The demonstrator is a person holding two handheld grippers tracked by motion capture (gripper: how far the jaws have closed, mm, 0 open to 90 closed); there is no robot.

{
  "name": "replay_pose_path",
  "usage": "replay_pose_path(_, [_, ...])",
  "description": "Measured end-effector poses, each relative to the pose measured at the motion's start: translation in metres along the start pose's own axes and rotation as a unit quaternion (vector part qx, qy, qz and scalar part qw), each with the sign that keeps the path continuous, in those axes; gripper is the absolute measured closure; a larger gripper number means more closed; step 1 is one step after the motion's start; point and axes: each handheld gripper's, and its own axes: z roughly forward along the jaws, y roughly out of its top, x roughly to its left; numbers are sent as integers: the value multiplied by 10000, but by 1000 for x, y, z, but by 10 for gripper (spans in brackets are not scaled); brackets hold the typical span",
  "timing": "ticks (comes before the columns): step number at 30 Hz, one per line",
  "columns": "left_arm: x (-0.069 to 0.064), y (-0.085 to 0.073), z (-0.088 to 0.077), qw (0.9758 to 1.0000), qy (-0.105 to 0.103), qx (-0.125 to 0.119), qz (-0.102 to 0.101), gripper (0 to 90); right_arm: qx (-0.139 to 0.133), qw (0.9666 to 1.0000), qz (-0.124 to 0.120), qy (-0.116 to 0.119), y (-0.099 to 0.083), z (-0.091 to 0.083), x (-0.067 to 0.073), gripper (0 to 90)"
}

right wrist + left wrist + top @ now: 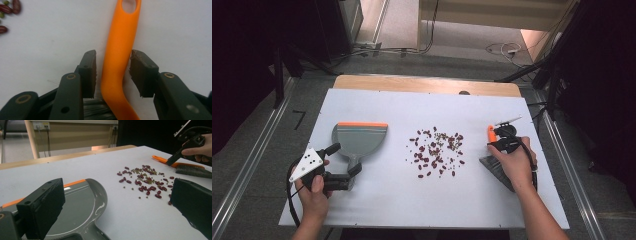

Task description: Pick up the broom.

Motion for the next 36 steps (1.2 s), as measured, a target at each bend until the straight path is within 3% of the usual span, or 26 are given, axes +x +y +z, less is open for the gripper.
replay_pose_path(2, [-1, 0, 1, 10000, -11, 11, 13, 7, 33, 9998, 204, 79, 1, 0, -3, 555])
replay_pose_path(5, [-2, 0, 1, 10000, -32, 12, 36, 9, 83, 9994, 310, 99, 2, 1, -3, 567])
replay_pose_path(9, [-3, 0, 2, 10000, -17, 38, 82, 9, 42, 9991, 421, 79, 1, 0, -4, 670])
replay_pose_path(15, [-4, 1, 1, 9999, 51, 34, 117, 10, -460, 9986, 271, -26, -12, 0, 0, 679])
replay_pose_path(19, [-5, 2, 1, 9999, 38, 12, 102, 9, -965, 9946, 364, 148, -24, -5, -5, 680])
replay_pose_path(21, [-7, 3, 2, 9999, 12, 6, 102, 10, -1327, 9898, 401, 327, -30, -11, -8, 680])
replay_pose_path(23, [-10, 4, 3, 9999, -6, 15, 137, 10, -1683, 9841, 491, 281, -39, -18, -9, 680])
replay_pose_path(25, [-14, 5, 4, 9999, -19, -23, 147, 10, -2077, 9755, 577, 448, -48, -25, -12, 680])
replay_pose_path(27, [-17, 7, 4, 9999, -51, -55, 148, 9, -2386, 9677, 677, 453, -56, -32, -15, 680])
replay_pose_path(28, [-18, 8, 4, 9999, -54, -65, 148, 9, -2594, 9617, 683, 569, -61, -36, -16, 681])
replay_pose_path(31, [-23, 11, 5, 9998, -51, -160, 119, 9, -3011, 9498, 693, 487, -71, -45, -17, 681])
replay_pose_path(33, [-26, 14, 6, 9997, -55, -199, 127, 9, -3188, 9443, 659, 493, -76, -50, -16, 681])
replay_pose_path(36, [-34, 19, 9, 9996, -85, -227, 143, 24, -3355, 9385, 639, 507, -80, -57, -14, 682])
